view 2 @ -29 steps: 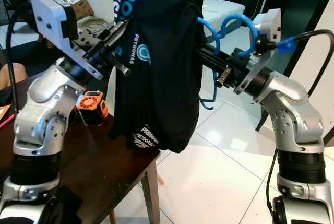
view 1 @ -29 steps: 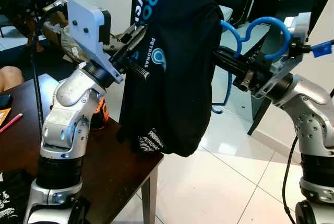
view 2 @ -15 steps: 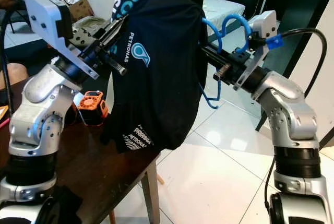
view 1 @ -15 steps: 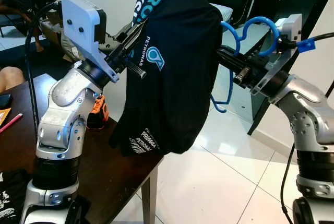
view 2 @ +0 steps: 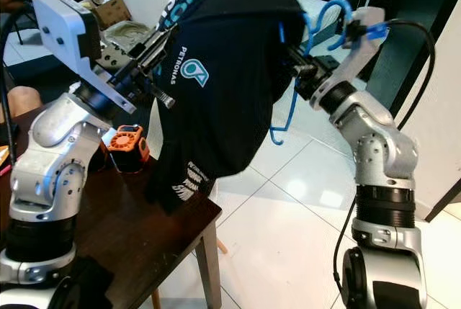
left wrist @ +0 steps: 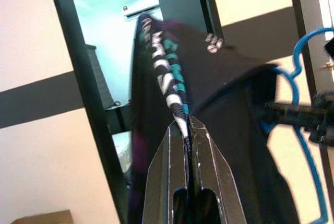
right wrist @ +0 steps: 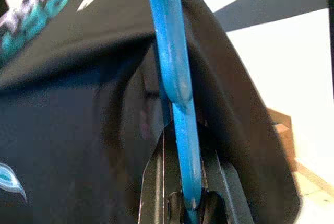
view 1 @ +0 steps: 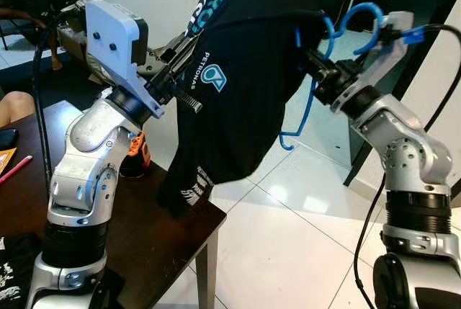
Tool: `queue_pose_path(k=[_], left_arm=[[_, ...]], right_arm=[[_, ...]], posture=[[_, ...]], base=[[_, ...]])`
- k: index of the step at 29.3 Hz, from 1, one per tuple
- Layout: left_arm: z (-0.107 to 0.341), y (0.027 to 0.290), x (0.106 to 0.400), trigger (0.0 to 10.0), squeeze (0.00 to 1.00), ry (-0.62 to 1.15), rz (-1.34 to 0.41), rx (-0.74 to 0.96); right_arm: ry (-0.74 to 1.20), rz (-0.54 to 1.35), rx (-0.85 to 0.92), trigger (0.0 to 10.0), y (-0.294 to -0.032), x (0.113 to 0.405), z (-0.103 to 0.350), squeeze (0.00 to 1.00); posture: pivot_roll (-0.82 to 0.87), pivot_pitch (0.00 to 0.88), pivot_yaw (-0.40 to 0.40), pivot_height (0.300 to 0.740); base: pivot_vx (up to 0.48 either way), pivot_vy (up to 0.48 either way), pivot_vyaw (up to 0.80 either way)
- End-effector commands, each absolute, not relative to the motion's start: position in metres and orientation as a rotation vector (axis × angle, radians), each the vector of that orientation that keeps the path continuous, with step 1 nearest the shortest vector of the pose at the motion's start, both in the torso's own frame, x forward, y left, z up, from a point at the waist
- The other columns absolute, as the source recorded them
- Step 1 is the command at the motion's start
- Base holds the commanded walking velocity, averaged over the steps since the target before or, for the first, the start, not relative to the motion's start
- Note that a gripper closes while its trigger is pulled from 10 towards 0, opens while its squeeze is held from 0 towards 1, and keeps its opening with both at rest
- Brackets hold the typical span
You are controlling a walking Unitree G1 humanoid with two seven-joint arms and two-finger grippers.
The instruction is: Hang hanger
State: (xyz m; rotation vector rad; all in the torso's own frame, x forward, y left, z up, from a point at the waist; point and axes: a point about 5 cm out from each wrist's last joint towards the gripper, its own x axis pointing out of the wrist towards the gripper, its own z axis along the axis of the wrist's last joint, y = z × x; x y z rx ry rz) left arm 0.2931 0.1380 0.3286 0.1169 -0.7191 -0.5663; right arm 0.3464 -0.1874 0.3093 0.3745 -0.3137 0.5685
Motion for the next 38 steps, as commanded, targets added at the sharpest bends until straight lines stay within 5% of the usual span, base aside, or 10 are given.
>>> queue_pose_path(k=[1,12,18,23,30,38], left_arm=[[0.327,0.149,0.292,0.0,0.00,-0.709,-0.523,0.142],[0.323,0.156,0.295,0.0,0.00,-0.697,-0.475,0.152],[0.319,0.151,0.296,0.0,0.00,-0.686,-0.468,0.154],[0.319,0.159,0.297,0.0,0.00,-0.683,-0.426,0.168],[0.324,0.208,0.302,0.0,0.00,-0.674,-0.133,0.212],[0.313,0.218,0.301,0.0,0.00,-0.640,-0.045,0.206]], right_arm=[[-0.371,0.501,0.483,10.0,-0.201,0.346,0.320,0.00],[-0.369,0.456,0.657,10.0,-0.187,0.348,0.319,0.00],[-0.224,0.517,0.438,10.0,-0.152,0.350,0.301,0.00],[-0.236,0.444,0.503,10.0,-0.161,0.356,0.302,0.00],[-0.312,0.218,0.744,10.0,-0.204,0.365,0.315,0.00],[-0.360,0.180,0.860,10.0,-0.215,0.365,0.322,0.00]], posture=[[0.02,0.000,-0.027,0.740],[0.01,0.000,-0.026,0.740],[0.01,0.000,-0.035,0.740],[0.01,0.000,-0.038,0.740],[0.02,0.000,-0.049,0.740],[0.01,0.000,-0.056,0.740]], base=[[0.000,0.000,0.00],[0.000,0.000,0.00],[0.000,0.000,0.00],[0.000,0.000,0.00],[0.000,0.000,0.00],[0.000,0.000,0.00]])
